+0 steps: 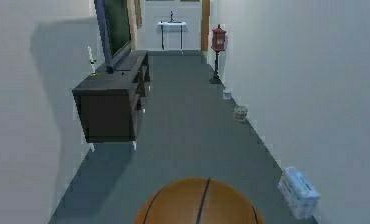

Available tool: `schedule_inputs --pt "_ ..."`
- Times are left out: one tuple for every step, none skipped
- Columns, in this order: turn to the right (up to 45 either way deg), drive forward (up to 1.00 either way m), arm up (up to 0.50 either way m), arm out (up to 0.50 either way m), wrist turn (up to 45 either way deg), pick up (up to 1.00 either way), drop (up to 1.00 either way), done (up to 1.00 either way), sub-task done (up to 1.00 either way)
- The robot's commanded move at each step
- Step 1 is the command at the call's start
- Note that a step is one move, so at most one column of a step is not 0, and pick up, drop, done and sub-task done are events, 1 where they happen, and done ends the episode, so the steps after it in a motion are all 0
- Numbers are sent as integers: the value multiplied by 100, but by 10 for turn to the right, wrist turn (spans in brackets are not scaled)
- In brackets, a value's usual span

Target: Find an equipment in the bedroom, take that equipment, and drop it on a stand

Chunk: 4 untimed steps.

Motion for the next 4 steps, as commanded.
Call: schedule_inputs --pt "0 100 0 0 0 0 0 0 0" --pt "0 100 0 0 0 0 0 0 0" --pt "0 100 0 0 0 0 0 0 0" --pt "0 100 0 0 0 0 0 0 0"
